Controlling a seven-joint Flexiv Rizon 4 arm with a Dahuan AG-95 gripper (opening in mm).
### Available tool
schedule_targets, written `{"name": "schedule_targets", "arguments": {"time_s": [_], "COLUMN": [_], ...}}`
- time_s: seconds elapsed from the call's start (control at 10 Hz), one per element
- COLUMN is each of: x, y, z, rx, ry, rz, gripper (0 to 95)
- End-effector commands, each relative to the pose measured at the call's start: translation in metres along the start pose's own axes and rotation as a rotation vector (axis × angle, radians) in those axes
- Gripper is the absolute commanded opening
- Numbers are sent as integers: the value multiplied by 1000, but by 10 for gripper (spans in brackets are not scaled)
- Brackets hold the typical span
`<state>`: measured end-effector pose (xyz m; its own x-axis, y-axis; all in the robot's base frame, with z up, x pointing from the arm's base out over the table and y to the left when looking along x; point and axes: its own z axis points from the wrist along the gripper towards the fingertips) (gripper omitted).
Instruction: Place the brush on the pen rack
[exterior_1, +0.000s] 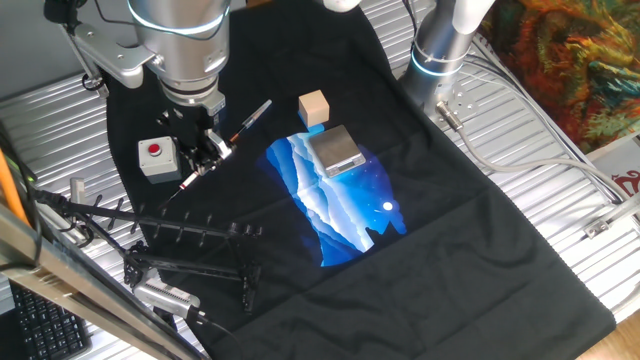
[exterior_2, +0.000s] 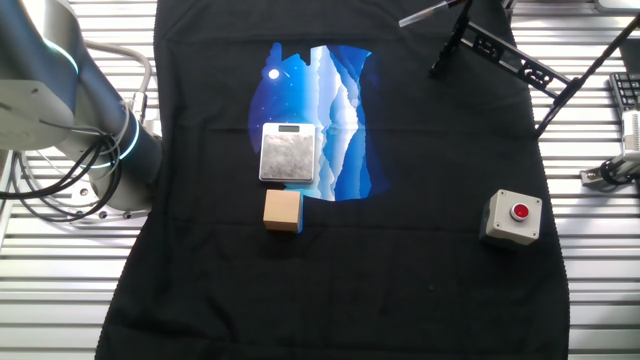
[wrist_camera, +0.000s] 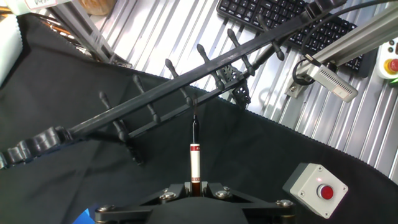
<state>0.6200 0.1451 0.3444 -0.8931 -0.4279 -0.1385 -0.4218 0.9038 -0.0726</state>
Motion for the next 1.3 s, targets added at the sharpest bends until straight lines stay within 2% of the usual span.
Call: {"name": "schedule_targets", "arguments": {"time_s": [0.1, 1.3], "x": [1, -4], "y": [0, 3], "z": [1, 5], "rx": [1, 12], "ry": [-3, 0], "rz": [3, 42], "gripper": [0, 0]}}
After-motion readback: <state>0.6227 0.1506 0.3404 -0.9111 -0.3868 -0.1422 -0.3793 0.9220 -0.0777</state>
